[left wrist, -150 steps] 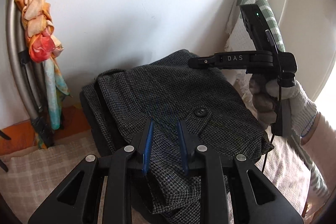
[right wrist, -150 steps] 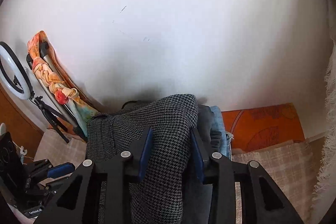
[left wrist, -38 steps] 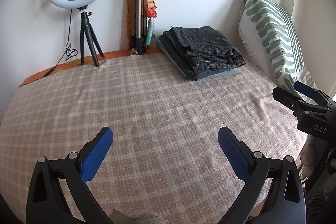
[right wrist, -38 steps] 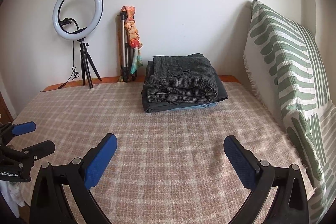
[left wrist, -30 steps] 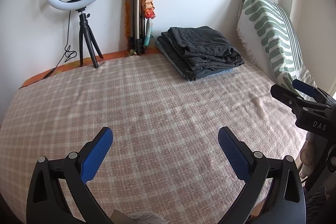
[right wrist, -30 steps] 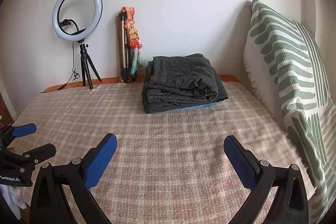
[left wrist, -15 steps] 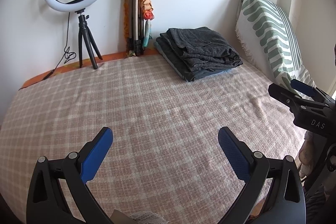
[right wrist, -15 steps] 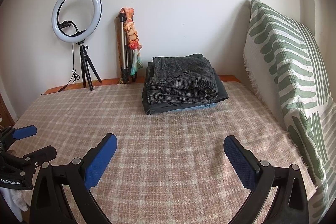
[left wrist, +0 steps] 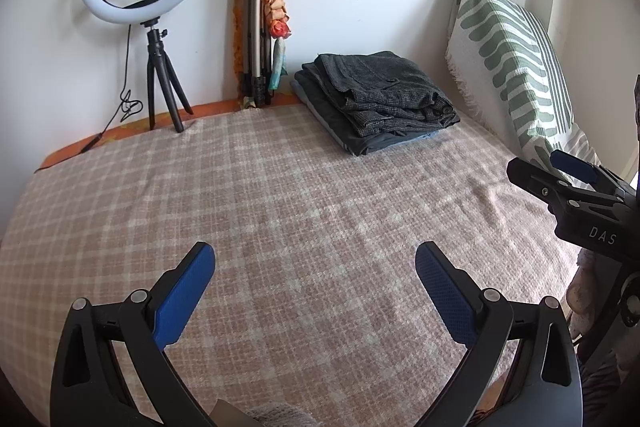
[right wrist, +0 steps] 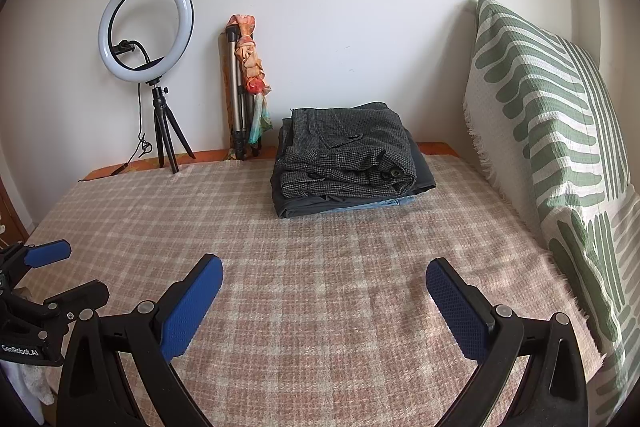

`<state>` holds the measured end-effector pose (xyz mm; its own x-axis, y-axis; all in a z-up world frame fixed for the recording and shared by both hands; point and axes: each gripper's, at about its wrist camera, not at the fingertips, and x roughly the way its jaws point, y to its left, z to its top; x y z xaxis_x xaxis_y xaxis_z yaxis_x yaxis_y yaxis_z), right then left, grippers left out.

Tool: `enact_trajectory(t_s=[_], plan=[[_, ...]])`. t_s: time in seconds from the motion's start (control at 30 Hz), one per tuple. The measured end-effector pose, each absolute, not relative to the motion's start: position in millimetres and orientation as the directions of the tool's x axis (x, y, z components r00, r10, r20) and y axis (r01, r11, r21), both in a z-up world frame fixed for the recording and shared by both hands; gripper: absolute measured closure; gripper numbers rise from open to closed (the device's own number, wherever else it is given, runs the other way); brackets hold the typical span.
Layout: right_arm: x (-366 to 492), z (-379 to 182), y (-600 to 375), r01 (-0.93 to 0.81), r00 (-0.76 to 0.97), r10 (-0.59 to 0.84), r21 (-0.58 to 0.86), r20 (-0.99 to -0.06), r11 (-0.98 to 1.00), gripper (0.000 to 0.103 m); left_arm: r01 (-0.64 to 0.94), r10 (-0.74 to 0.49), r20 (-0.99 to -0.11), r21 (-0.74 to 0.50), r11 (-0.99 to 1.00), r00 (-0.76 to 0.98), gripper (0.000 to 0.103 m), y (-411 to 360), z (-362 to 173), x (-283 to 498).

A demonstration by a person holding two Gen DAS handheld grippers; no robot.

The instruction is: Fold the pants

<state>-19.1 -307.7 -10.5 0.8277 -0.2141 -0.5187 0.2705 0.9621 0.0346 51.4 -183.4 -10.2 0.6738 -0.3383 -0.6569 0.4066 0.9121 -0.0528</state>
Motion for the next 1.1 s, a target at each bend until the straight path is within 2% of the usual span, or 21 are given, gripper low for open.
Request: enact_trajectory(t_s=[1.1], plan=[[-17.6, -11.7, -303.9, 0.270, 0.826, -0.208, 0.044, -0.525, 0.962, 0.000, 0.409, -0.336, -0.645, -0.040, 0.912, 0.686, 0.003, -181.7, -7.9, 48.6]])
